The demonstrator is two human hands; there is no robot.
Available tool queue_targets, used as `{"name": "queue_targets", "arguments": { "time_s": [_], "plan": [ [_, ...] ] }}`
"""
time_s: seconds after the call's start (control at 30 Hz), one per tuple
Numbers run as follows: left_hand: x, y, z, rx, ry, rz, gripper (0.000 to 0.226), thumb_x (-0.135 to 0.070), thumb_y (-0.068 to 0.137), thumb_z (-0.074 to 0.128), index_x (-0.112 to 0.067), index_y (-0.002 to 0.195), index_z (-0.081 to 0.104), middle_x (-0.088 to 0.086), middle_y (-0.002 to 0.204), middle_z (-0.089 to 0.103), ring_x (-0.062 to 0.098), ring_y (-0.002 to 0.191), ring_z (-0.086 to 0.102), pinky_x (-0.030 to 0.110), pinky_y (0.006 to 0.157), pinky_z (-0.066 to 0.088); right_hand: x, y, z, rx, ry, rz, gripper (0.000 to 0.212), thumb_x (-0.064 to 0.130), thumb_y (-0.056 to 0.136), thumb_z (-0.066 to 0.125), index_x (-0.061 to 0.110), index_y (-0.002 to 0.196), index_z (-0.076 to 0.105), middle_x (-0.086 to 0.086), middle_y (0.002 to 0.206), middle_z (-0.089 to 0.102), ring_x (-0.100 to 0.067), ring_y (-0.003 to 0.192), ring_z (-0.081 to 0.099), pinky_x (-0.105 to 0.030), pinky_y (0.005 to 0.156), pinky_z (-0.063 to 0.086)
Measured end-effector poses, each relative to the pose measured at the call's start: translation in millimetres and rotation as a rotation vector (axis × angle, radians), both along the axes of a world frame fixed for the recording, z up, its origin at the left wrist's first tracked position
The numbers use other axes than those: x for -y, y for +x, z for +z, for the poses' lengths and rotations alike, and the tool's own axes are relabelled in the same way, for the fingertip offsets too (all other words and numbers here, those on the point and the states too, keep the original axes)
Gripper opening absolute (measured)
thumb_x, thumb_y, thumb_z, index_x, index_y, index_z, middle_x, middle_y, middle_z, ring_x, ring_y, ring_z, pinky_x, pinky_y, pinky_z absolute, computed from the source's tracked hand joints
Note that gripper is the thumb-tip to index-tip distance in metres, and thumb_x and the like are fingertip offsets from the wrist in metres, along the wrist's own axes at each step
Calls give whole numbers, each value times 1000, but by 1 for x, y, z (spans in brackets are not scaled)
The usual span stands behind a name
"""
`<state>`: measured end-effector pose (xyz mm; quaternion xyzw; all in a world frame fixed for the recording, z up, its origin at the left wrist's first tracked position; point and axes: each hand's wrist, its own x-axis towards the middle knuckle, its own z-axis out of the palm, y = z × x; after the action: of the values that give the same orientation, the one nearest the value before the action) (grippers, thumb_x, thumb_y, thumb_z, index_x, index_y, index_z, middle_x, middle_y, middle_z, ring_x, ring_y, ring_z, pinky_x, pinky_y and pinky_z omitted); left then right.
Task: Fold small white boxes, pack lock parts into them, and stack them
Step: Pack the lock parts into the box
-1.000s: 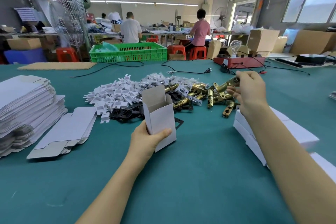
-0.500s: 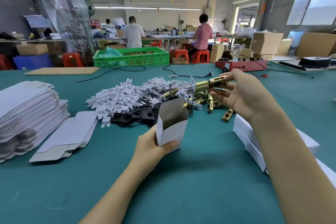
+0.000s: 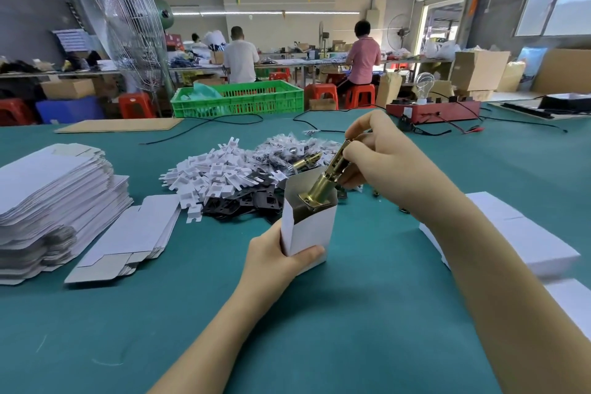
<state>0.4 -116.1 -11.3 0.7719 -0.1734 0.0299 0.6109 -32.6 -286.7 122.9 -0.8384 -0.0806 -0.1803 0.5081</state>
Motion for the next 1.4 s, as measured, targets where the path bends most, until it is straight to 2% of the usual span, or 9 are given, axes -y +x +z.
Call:
{"name": "queue_targets", "arguments": {
  "time_s": [0.13,0.27,0.4,0.5,0.67,0.93,1.03,1.23,1.4],
  "plan": [
    [0,1,0,-9,-4,-4,34,-38,61,76,-43,93,64,-30,90,68,-7,83,63,6,64,47,-6,0,-5,96,-156,-71,11,20,92,49,21,93,38,-16,84,65,-36,76,65,-54,69,55],
    [1,0,0,7,11,-2,35,-37,62,76,-44,93,62,-32,91,67,-6,84,62,8,65,48,-11,1,-11,170,-288,-71,13,20,94,49,15,94,36,-15,79,63,-33,74,64,-35,57,48],
    [2,0,0,23,20,3,36,-39,62,75,-45,94,61,-34,92,65,-6,85,62,9,65,48,-14,2,-15,171,-375,-48,16,19,95,48,6,96,37,-22,78,58,-36,70,60,-38,54,41],
    [1,1,0,28,19,-1,36,-36,64,78,-46,94,61,-34,91,66,-6,84,62,9,65,48,-11,2,-16,166,-441,-17,14,16,93,49,6,94,39,-21,71,55,-29,57,46,-29,47,28],
    [1,2,-3,48,24,-14,41,-18,74,82,-47,94,61,-33,88,67,-9,80,62,7,63,46,-5,1,-14,150,-603,44,10,14,90,56,9,91,49,-4,71,53,-9,58,42,-22,57,35],
    [2,1,-2,48,22,-18,39,-25,69,80,-48,93,61,-33,88,67,-9,80,62,6,63,45,6,1,-12,206,-830,88,5,10,84,64,6,85,62,9,68,47,-7,62,44,-14,59,33],
    [2,2,-4,59,39,-26,41,-16,75,81,-47,93,60,-33,87,67,-9,79,61,5,62,44,4,6,-15,212,-932,117,5,4,85,59,4,86,64,5,76,47,-15,71,44,-24,67,35],
    [2,4,-6,56,46,-1,37,-16,78,79,-45,91,61,-30,86,68,-7,80,62,8,64,46,4,8,-17,217,-919,111,14,3,87,57,6,92,71,3,86,53,-13,78,45,-20,69,30],
    [1,5,-5,35,24,-10,37,-14,78,80,-43,93,63,-27,89,69,-7,82,63,7,65,46,5,6,-15,197,-861,154,10,10,88,62,8,91,72,11,78,51,0,68,45,-12,64,31]
  ]
}}
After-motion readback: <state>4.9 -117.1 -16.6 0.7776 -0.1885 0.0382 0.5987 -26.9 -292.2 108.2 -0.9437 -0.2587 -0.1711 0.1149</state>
